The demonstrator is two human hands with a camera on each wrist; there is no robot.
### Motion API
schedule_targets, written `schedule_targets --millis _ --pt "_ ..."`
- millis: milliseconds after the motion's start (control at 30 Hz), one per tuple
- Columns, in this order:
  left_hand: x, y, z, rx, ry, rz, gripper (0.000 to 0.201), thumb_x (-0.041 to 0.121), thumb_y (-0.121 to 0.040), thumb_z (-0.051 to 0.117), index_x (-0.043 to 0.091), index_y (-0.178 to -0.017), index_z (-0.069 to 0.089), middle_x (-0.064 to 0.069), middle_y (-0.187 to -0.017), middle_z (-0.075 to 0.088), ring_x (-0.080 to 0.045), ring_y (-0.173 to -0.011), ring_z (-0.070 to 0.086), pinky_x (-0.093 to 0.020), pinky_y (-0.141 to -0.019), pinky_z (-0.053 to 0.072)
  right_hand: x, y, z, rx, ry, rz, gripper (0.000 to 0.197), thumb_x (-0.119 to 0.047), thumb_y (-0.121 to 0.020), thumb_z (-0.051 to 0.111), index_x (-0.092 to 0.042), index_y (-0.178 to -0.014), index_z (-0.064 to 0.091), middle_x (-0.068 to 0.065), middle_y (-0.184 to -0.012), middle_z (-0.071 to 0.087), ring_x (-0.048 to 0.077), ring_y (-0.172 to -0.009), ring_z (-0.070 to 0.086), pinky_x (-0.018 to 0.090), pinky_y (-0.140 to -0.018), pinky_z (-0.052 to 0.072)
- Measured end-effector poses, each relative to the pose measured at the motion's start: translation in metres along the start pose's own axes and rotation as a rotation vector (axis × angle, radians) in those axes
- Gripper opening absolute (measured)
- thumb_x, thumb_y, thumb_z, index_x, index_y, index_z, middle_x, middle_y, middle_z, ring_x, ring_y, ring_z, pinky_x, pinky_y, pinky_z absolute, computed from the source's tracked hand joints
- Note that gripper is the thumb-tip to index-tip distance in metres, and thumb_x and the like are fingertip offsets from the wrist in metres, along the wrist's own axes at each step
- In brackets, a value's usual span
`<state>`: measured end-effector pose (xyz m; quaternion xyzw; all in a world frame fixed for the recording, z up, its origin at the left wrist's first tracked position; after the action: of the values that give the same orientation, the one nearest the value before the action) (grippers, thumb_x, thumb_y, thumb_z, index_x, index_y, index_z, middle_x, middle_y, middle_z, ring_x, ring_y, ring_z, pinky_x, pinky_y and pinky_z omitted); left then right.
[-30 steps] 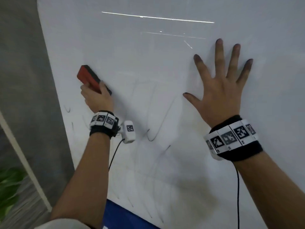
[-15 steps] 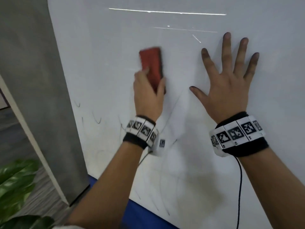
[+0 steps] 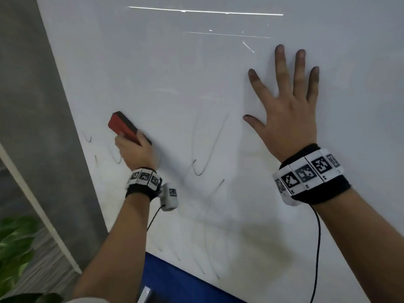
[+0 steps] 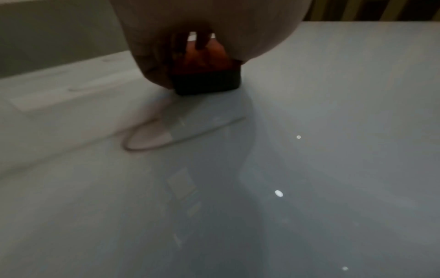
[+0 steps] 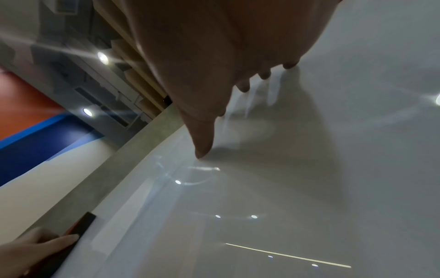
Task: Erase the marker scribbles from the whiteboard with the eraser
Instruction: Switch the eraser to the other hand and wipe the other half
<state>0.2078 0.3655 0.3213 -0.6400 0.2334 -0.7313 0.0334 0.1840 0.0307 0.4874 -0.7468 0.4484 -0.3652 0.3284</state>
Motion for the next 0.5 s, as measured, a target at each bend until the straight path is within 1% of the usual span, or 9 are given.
schedule_targets --millis 33,100,133,200,267,333,400,433,500 --pt "0.009 0.008 0.003 0.008 -0.003 0.020 0.062 0.049 -0.095 0.049 -0.001 -0.132 0.045 -0.019 -0.127 0.056 -0.039 -0.113 0.060 -0.052 -0.093 0.051 -0.001 0.000 -0.001 0.002 0.002 0.006 0.082 -0.050 -0.091 0.068 -0.029 -0.160 0.027 0.018 -0.170 0.003 0.049 -0.154 0.003 0.065 -0.123 0.004" --pt "0.029 0.044 0.011 -0.065 -0.006 0.133 0.065 0.051 -0.093 0.048 -0.002 -0.130 0.047 -0.021 -0.123 0.058 -0.039 -0.110 0.060 -0.052 -0.093 0.051 -0.005 0.001 -0.002 0.000 0.003 0.020 0.082 -0.048 -0.092 0.068 -0.029 -0.160 0.026 0.017 -0.170 0.002 0.048 -0.154 0.002 0.064 -0.124 0.004" --pt "0.037 0.073 0.016 -0.138 -0.020 0.229 0.063 0.049 -0.094 0.049 -0.001 -0.132 0.047 -0.022 -0.123 0.058 -0.040 -0.110 0.059 -0.052 -0.095 0.052 -0.006 0.001 -0.001 -0.001 0.002 0.026 0.081 -0.047 -0.092 0.068 -0.029 -0.160 0.026 0.017 -0.170 0.001 0.048 -0.154 0.001 0.064 -0.124 0.004" --pt "0.036 0.136 0.019 -0.303 -0.083 0.453 0.059 0.044 -0.097 0.053 0.002 -0.137 0.044 -0.025 -0.131 0.056 -0.041 -0.114 0.058 -0.048 -0.100 0.051 -0.006 0.003 0.001 0.005 -0.007 0.035 0.079 -0.045 -0.094 0.066 -0.029 -0.160 0.026 0.017 -0.170 0.001 0.048 -0.154 0.001 0.063 -0.124 0.004" --pt "0.018 0.173 0.012 -0.428 -0.147 0.687 0.054 0.042 -0.097 0.055 0.007 -0.137 0.043 -0.025 -0.134 0.056 -0.039 -0.114 0.059 -0.045 -0.096 0.052 -0.008 0.007 0.004 0.013 -0.025 0.040 0.075 -0.044 -0.096 0.064 -0.029 -0.160 0.027 0.017 -0.170 0.002 0.048 -0.154 0.002 0.063 -0.124 0.005" --pt "0.002 0.171 0.007 -0.495 -0.204 0.868 0.048 0.041 -0.097 0.057 0.013 -0.134 0.043 -0.022 -0.132 0.058 -0.038 -0.107 0.061 -0.046 -0.086 0.055 -0.009 0.010 0.007 0.020 -0.034 0.055 0.073 -0.043 -0.097 0.063 -0.029 -0.160 0.027 0.017 -0.170 0.003 0.048 -0.155 0.002 0.062 -0.124 0.006" --pt "0.006 0.146 0.007 -0.484 -0.235 0.960 0.046 0.038 -0.096 0.058 0.013 -0.132 0.043 -0.023 -0.129 0.060 -0.038 -0.102 0.062 -0.045 -0.079 0.055 -0.010 0.011 0.010 0.023 -0.035 0.063 0.072 -0.042 -0.097 0.063 -0.029 -0.159 0.028 0.017 -0.170 0.003 0.048 -0.154 0.002 0.062 -0.125 0.005" --pt "0.015 0.132 0.008 -0.452 -0.235 0.963 0.047 0.037 -0.096 0.058 0.011 -0.132 0.044 -0.025 -0.129 0.060 -0.039 -0.101 0.063 -0.045 -0.079 0.056 -0.010 0.010 0.010 0.025 -0.037 0.065 0.072 -0.043 -0.097 0.063 -0.029 -0.159 0.029 0.017 -0.170 0.003 0.048 -0.154 0.002 0.061 -0.125 0.005" --pt "0.042 0.099 0.013 -0.345 -0.220 0.898 0.051 0.036 -0.097 0.058 0.005 -0.136 0.045 -0.028 -0.130 0.058 -0.041 -0.103 0.062 -0.045 -0.084 0.056 -0.010 0.011 0.010 0.022 -0.041 0.064 0.072 -0.043 -0.097 0.062 -0.029 -0.159 0.028 0.017 -0.170 0.003 0.048 -0.154 0.002 0.061 -0.125 0.004"
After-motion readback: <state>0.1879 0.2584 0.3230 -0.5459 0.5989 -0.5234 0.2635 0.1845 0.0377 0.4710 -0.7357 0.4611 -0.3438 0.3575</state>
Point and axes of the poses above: each hand's wrist, its own y-axis away from the middle knuckle, its own z-axis out of the palm, x = y × z, the point moved 3 cm from there along -y, towards the middle knuckle
